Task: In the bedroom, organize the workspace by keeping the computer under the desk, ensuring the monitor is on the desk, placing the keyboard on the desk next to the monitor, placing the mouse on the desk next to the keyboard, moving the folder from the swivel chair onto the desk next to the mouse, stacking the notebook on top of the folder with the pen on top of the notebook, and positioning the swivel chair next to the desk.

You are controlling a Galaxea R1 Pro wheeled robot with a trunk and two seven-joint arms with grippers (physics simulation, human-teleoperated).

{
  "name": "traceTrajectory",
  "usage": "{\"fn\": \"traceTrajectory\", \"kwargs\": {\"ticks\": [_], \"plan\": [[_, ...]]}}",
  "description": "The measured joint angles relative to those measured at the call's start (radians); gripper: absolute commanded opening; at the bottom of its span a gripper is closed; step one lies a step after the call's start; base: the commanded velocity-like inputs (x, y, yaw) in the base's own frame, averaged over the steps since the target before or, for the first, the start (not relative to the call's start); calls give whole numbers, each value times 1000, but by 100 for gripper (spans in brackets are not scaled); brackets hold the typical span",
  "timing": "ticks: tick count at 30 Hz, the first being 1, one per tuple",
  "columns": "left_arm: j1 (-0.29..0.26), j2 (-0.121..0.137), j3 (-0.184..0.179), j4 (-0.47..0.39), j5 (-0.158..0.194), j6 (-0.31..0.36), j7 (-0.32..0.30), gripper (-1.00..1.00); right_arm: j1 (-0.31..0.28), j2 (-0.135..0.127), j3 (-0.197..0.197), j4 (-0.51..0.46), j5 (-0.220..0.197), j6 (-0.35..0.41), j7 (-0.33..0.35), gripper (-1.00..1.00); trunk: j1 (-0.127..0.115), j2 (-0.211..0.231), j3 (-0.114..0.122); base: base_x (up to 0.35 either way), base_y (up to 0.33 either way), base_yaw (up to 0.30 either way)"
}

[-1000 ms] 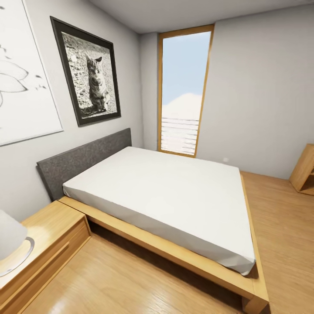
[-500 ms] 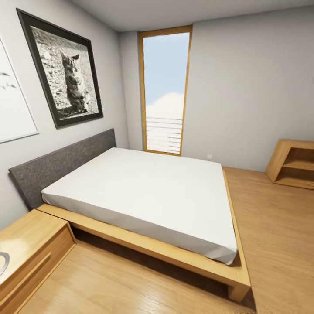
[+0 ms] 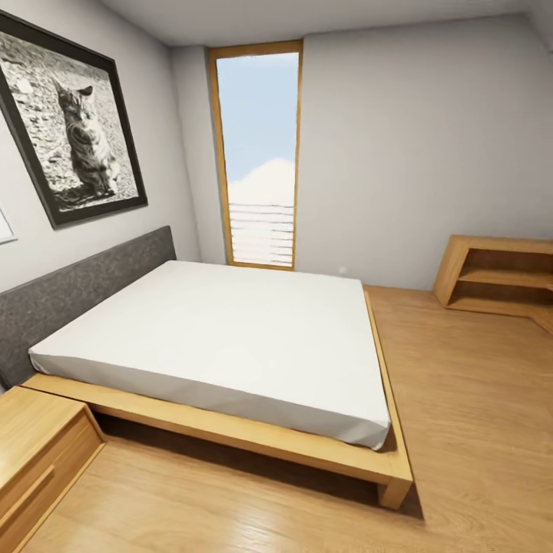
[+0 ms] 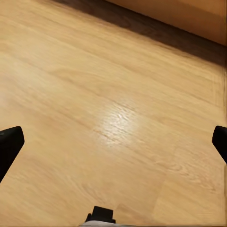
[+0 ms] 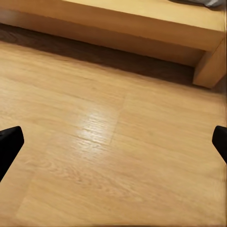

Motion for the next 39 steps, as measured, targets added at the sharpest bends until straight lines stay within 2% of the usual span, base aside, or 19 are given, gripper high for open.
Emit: {"fn": "traceTrajectory", "kwargs": {"ticks": [39], "plan": [[0, 0, -1, 4, 0, 1, 0, 100, 0, -2, 0, 0, 4, 0, 0, 100, 0, 0, -1, 0, 0, -297]]}}
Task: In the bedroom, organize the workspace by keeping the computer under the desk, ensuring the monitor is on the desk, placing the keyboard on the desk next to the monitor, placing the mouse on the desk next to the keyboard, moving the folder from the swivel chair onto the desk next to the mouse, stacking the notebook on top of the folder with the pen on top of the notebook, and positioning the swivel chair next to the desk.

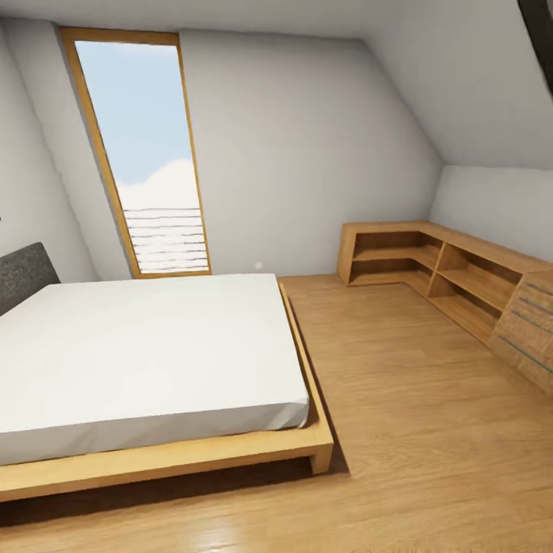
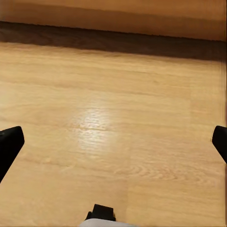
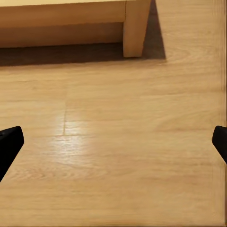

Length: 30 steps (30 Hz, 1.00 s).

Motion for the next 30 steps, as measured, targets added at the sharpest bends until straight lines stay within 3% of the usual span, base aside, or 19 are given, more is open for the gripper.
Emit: {"fn": "traceTrajectory", "kwargs": {"ticks": [30], "plan": [[0, 0, 1, 1, 0, 3, 0, 100, 0, 1, 0, -1, 0, 1, 0, 100, 0, 0, 0, 0, 0, -298]]}}
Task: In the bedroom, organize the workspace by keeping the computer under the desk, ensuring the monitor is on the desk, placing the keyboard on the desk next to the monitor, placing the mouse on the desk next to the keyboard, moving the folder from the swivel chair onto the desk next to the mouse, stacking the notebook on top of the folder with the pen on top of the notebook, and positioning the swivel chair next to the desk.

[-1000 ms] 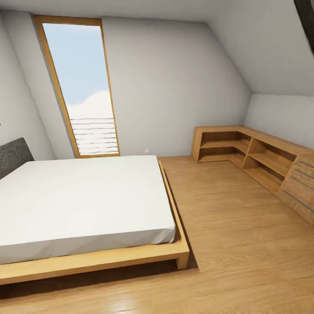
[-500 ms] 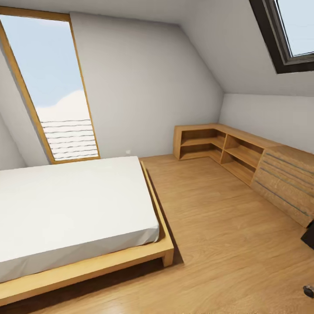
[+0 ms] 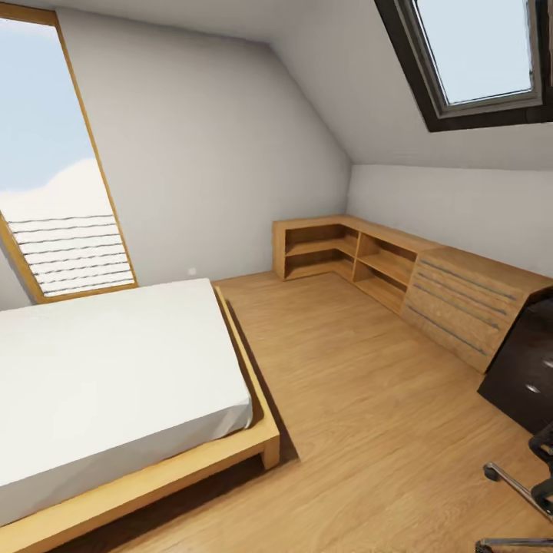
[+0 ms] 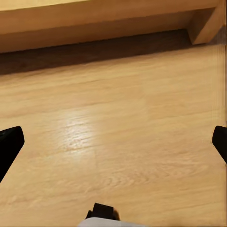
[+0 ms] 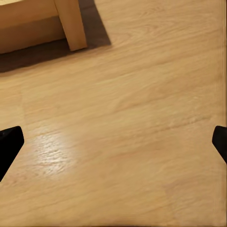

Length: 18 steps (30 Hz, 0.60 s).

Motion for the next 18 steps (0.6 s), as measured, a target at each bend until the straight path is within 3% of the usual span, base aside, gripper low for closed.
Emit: {"fn": "traceTrajectory", "kwargs": {"ticks": [18], "plan": [[0, 0, 0, 0, 0, 1, 0, 100, 0, -2, 0, -1, 1, -8, 0, 100, 0, 0, 0, 0, 0, -300]]}}
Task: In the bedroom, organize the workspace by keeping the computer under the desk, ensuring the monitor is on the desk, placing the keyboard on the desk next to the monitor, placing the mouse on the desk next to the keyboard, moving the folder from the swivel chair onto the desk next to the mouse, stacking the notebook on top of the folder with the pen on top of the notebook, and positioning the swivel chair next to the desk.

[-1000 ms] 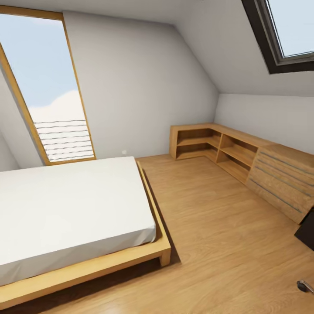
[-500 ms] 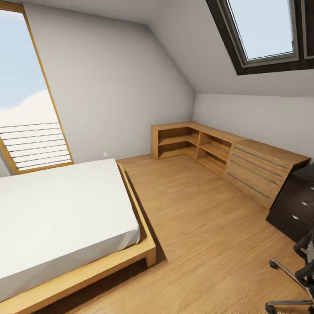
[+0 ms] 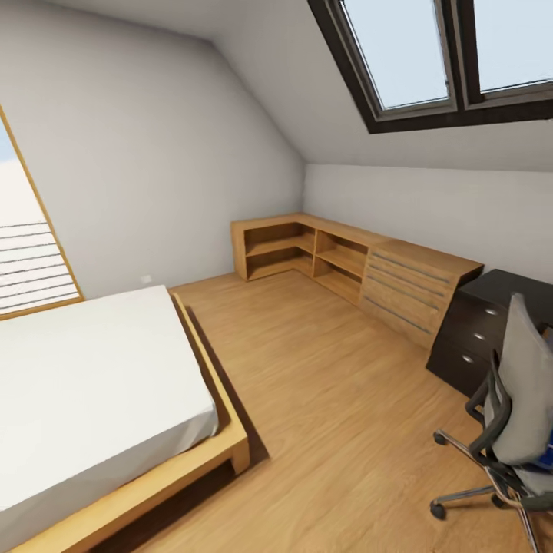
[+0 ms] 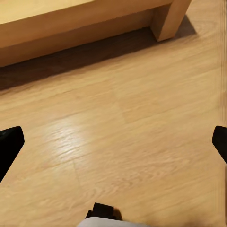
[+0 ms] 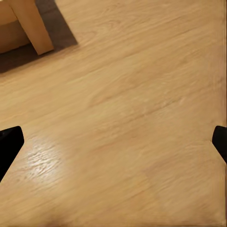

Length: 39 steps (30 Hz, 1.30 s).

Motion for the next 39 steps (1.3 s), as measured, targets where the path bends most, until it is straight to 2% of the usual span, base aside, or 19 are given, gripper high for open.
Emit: {"fn": "traceTrajectory", "kwargs": {"ticks": [39], "plan": [[0, 0, 1, 0, 0, 0, 0, 100, 0, 0, -1, 0, -5, 4, -1, 100, 0, 0, 0, 0, 0, -300]]}}
